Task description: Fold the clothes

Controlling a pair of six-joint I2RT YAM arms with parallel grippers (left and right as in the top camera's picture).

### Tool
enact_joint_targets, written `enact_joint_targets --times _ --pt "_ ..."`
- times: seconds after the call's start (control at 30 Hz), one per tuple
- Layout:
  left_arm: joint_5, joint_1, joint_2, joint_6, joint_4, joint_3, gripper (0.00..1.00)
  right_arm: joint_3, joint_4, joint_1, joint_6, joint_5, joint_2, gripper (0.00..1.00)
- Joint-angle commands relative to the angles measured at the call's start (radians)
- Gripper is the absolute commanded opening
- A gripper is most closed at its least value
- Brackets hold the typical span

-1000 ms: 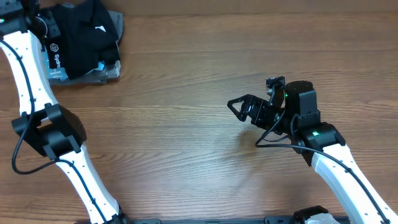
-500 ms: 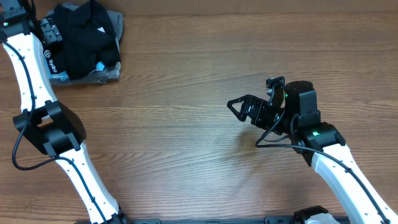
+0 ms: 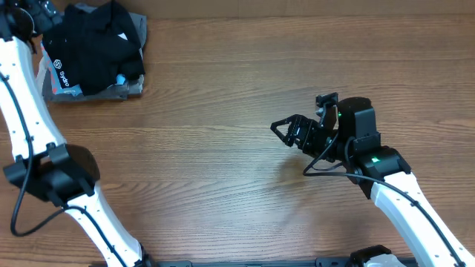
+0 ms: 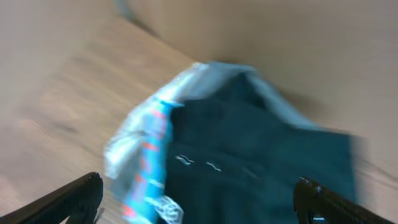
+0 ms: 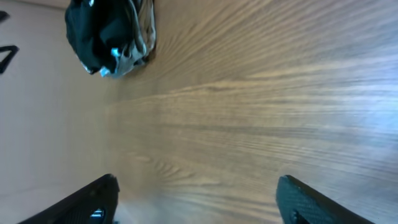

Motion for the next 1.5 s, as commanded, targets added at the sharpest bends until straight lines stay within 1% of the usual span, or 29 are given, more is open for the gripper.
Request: enact_joint_targets --times 0.0,0.03,0.07,0.13,0.17,0.23,0.37,0.4,0.47,0.53,0.6,0.7,0.83,0.97,1.1,1.17,1.2,1.23,1.27,1.4,1.47 --pt "0.399 0.003 -0.1 -0.003 -0.039 0.026 0.89 0.002 -0.015 0.044 0.058 0.035 -0.085 0.82" --pt "0.469 -0.002 -0.119 -0.004 -0.044 0.026 0.88 0.002 -0.039 0.055 0.071 0.076 -0.12 0.82" --pt "0.52 -0.007 -0.135 -0.004 -0.051 0.026 0.9 0.002 -0.064 0.065 0.072 0.113 -0.151 0.82" --pt "0.617 -0.024 -0.173 -0.003 -0.078 0.026 1.0 0.002 -0.142 0.087 0.077 0.212 -0.233 0.82" --pt "0.636 -0.034 -0.194 -0.004 -0.105 0.026 1.0 0.002 -0.187 0.097 0.097 0.259 -0.274 0.82" --pt "0.632 -0.061 -0.241 -0.003 -0.173 0.026 1.0 0.002 -0.28 0.114 0.127 0.311 -0.369 0.83" --pt "0.653 -0.118 -0.329 0.001 -0.294 0.026 1.0 0.002 -0.439 0.162 0.18 0.34 -0.537 0.83" --pt "0.701 -0.145 -0.371 0.007 -0.351 0.026 1.0 0.002 -0.519 0.19 0.214 0.375 -0.609 0.83" --pt "0.77 -0.173 -0.412 0.037 -0.396 0.026 1.0 0.002 -0.589 0.217 0.259 0.407 -0.671 0.83" --pt "0.814 -0.206 -0.449 0.071 -0.443 0.026 1.0 0.002 -0.632 0.245 0.301 0.41 -0.718 0.83" --pt "0.814 -0.245 -0.486 0.094 -0.504 0.026 1.0 0.002 -0.658 0.271 0.331 0.411 -0.753 0.83" --pt "0.814 -0.303 -0.553 0.162 -0.599 0.026 1.0 0.002 -0.7 0.321 0.365 0.412 -0.806 0.79" --pt "0.814 -0.332 -0.634 0.169 -0.606 0.025 1.0 0.002 -0.747 0.347 0.409 0.435 -0.832 0.77" --pt "0.813 -0.341 -0.708 0.17 -0.606 0.025 1.0 0.002 -0.737 0.347 0.409 0.468 -0.848 0.76" --pt "0.803 -0.351 -0.762 0.173 -0.606 0.025 1.0 0.005 -0.671 0.347 0.4 0.542 -0.862 0.77" --pt "0.791 -0.351 -0.777 0.173 -0.606 0.025 1.0 0.014 -0.601 0.347 0.327 0.583 -0.862 0.81" --pt "0.777 -0.351 -0.784 0.174 -0.606 0.025 1.0 0.018 -0.562 0.347 0.286 0.599 -0.862 0.86" --pt "0.76 -0.351 -0.786 0.173 -0.606 0.025 1.0 0.021 -0.515 0.347 0.249 0.629 -0.862 0.95" --pt "0.745 -0.351 -0.789 0.173 -0.606 0.025 1.0 0.021 -0.473 0.347 0.235 0.672 -0.862 1.0" --pt "0.715 -0.35 -0.785 0.173 -0.606 0.025 1.0 0.021 -0.337 0.346 0.233 0.917 -0.862 1.0" --pt "0.704 -0.35 -0.782 0.173 -0.606 0.025 1.0 0.021 -0.305 0.346 0.234 1.001 -0.862 1.0"
